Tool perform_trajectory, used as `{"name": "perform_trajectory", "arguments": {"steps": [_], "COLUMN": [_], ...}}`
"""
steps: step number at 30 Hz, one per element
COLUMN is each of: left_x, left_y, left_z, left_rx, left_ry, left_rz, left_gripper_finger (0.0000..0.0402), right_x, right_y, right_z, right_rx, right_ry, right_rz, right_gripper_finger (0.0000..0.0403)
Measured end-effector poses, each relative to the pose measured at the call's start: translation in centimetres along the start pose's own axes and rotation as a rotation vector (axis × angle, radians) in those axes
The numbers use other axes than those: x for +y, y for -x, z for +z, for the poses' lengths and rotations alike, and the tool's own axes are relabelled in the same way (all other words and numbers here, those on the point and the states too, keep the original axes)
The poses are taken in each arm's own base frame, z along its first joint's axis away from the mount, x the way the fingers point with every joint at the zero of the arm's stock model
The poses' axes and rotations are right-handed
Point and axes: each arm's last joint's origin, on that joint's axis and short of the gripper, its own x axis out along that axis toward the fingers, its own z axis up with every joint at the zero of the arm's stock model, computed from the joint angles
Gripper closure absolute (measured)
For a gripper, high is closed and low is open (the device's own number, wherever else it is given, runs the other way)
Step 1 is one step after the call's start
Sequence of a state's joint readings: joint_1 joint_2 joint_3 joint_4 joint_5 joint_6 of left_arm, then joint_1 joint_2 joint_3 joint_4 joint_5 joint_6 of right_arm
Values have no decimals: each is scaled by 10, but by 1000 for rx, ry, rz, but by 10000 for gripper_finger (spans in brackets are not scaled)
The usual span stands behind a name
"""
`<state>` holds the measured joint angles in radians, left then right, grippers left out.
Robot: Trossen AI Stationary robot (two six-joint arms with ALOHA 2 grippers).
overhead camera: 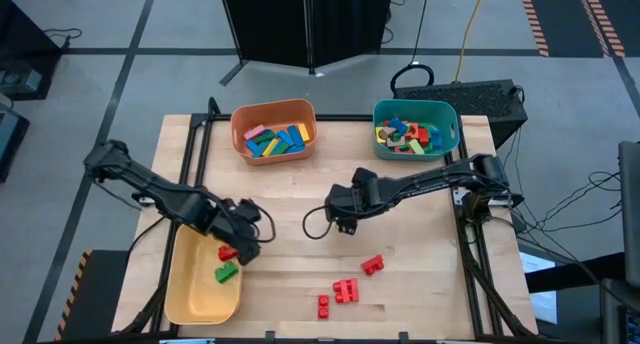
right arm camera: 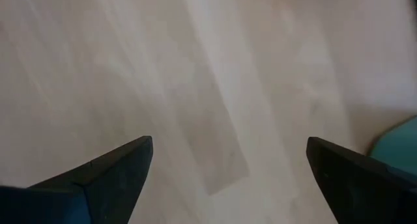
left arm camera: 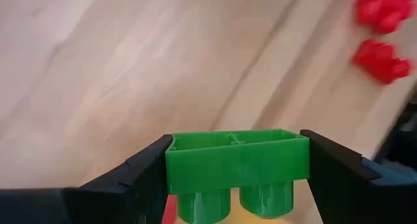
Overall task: Sort blocks by size
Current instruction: Put the green game piece into the yellow bin
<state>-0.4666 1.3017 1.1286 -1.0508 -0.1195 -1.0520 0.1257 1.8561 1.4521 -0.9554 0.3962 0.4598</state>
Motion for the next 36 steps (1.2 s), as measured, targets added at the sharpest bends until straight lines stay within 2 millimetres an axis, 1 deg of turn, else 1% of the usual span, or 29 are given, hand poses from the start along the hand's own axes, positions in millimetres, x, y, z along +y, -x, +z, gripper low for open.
{"name": "perform_trajectory", "arguments": {"steps": [3, 5, 7, 9, 11, 13, 18, 21, 24, 26, 29, 33, 36], "left_x": [8, 10, 12, 13, 13, 13, 16, 21, 26, 28, 29, 30, 34], "left_y": [7, 8, 9, 10, 8, 6, -6, -19, -33, -42, -50, -54, -57], "left_z": [-8, -13, -20, -27, -33, -40, -57, -65, -70, -73, -75, -76, -79], "left_rx": [26, 47, 84, 120, 153, 177, 239, 273, 286, 278, 279, 283, 324], "left_ry": [14, -3, -30, -58, -82, -110, -163, -153, -113, -77, -63, -47, -46], "left_rz": [54, 82, 118, 142, 146, 147, 167, 186, 185, 173, 140, 139, 144], "left_gripper_finger": [127, 127, 127, 127, 127, 127, 127, 127, 123, 114, 90, 52, 39], "right_x": [5, 9, 13, 19, 23, 25, 20, 15, 13, 14, 19, 31, 37], "right_y": [-16, -25, -28, -26, -19, -7, 20, 29, 33, 36, 39, 46, 49], "right_z": [-14, -22, -29, -31, -34, -37, -45, -48, -51, -53, -59, -68, -73], "right_rx": [29, 54, 88, 98, 90, 67, 45, 62, 95, 117, 165, 164, 152], "right_ry": [8, 14, 23, 37, 78, 125, 221, 235, 239, 245, 271, 368, 434], "right_rz": [9, 56, 113, 148, 174, 201, 222, 255, 296, 329, 394, 438, 450], "right_gripper_finger": [10, 10, 10, 10, 10, 14, 23, 23, 23, 23, 23, 23, 23]}}
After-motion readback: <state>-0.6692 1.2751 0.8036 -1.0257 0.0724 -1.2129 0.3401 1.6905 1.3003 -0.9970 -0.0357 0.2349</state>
